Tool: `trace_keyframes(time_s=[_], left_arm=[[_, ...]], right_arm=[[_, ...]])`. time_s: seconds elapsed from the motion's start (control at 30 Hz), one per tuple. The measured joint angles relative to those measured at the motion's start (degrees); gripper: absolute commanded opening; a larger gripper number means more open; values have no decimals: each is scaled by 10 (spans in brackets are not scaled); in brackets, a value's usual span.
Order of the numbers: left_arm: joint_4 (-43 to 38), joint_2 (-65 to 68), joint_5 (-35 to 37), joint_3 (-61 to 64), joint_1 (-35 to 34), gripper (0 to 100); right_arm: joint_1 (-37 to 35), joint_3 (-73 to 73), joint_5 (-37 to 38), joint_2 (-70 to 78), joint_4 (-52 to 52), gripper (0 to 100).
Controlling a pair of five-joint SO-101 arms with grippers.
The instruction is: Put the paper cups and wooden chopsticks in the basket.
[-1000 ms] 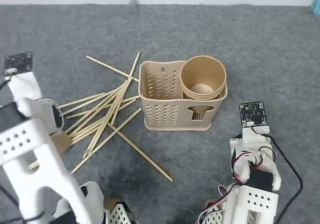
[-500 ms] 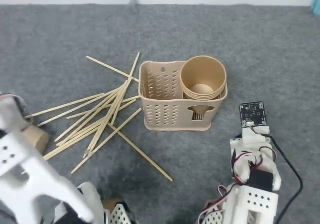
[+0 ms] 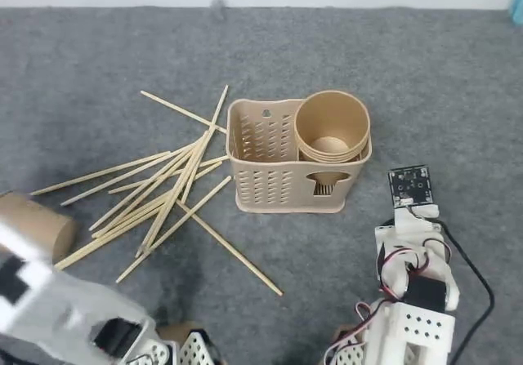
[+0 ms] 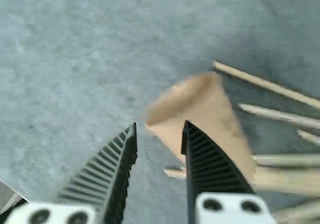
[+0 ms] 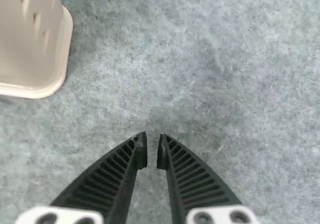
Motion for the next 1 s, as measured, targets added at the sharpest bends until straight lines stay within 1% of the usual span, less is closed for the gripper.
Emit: trace_keyframes(time_s=[0.07,0.13,0.33,0.4,0.47,0.53,0.7,0.77,0.87,1.0], left_arm=[[5,42,-5,-55,-9,145],[6,74,-8,-83,-10,145],[6,132,-8,-93,17,141],[6,149,-8,-93,33,111],[6,162,-8,-82,45,58],[6,170,-8,-62,53,8],[6,171,-8,12,63,12],[6,166,-22,49,68,12],[6,127,-39,118,76,12],[6,30,-60,223,96,12]], right_arm=[[1,0,1,0,0,61],[1,1,2,0,0,61],[0,6,5,0,0,61],[0,6,6,0,0,61],[0,6,6,0,0,61],[0,6,6,0,0,61],[0,6,6,0,0,61],[0,6,6,0,0,61],[0,6,6,0,0,61],[0,6,7,0,0,61]])
